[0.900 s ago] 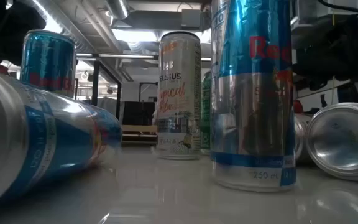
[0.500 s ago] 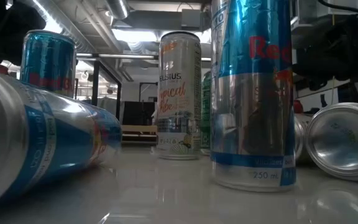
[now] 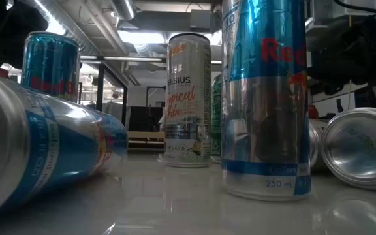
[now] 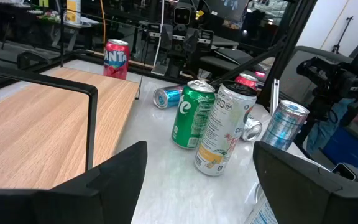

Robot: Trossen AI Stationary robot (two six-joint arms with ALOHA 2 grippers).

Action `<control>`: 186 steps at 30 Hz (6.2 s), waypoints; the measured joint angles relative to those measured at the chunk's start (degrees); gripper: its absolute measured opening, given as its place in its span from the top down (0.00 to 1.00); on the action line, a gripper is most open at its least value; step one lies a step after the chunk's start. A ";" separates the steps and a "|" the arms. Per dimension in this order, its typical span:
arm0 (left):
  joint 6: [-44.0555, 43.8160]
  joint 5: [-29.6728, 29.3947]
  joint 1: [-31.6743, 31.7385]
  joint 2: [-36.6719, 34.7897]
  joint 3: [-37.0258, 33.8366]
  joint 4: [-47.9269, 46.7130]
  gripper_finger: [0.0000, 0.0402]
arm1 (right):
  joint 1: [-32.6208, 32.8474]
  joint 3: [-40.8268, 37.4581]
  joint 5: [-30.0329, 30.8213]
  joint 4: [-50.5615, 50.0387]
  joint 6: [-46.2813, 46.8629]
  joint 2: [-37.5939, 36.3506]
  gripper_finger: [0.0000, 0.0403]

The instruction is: Sort soda cans

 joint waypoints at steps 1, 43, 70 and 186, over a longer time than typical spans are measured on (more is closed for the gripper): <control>0.02 0.00 0.00 0.00 0.00 0.00 0.28 | -0.01 0.00 0.02 -0.01 0.00 0.01 0.66; -2.35 -17.86 0.00 3.70 0.00 33.37 0.29 | 0.00 -0.02 0.00 0.45 -0.01 0.00 0.66; -30.24 -12.78 -0.02 48.71 46.49 -19.03 0.29 | -0.01 -0.01 0.00 0.39 -0.02 0.00 0.66; 2.10 2.38 18.38 94.14 86.55 -55.40 0.46 | 0.00 -0.02 0.00 0.38 0.00 0.00 0.66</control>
